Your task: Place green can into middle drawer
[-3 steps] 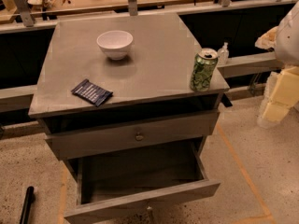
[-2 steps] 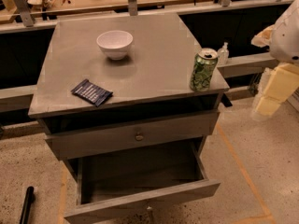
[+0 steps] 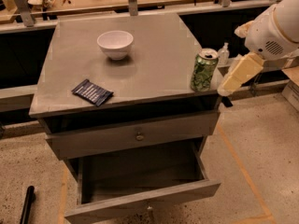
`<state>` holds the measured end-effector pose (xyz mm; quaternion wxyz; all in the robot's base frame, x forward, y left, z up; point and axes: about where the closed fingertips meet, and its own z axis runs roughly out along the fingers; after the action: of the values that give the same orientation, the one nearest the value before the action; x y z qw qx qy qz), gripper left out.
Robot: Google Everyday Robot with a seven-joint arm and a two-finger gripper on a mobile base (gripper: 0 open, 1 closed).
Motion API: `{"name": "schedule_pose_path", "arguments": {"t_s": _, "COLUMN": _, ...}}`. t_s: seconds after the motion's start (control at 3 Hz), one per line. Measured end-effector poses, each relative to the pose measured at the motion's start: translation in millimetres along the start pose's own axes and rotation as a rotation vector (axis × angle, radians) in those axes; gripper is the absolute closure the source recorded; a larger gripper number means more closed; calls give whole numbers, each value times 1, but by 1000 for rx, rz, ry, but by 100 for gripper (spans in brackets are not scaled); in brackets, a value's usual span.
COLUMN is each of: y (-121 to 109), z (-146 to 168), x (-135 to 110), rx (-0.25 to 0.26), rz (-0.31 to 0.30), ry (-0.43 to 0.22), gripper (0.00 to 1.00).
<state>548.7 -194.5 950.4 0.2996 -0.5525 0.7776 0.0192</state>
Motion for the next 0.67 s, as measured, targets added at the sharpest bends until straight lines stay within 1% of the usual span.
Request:
{"name": "schedule_pose_path", "arguments": {"t_s": 0.33, "y": -25, "z": 25, "x": -24, "rx": 31, "rz": 30, "ry": -155, "gripper": 0}}
{"name": "schedule_pose_path", "arguments": {"t_s": 0.67, "y": -41, "z": 49, "x": -37, "rx": 20, "rz": 97, "ry": -278, "gripper": 0}}
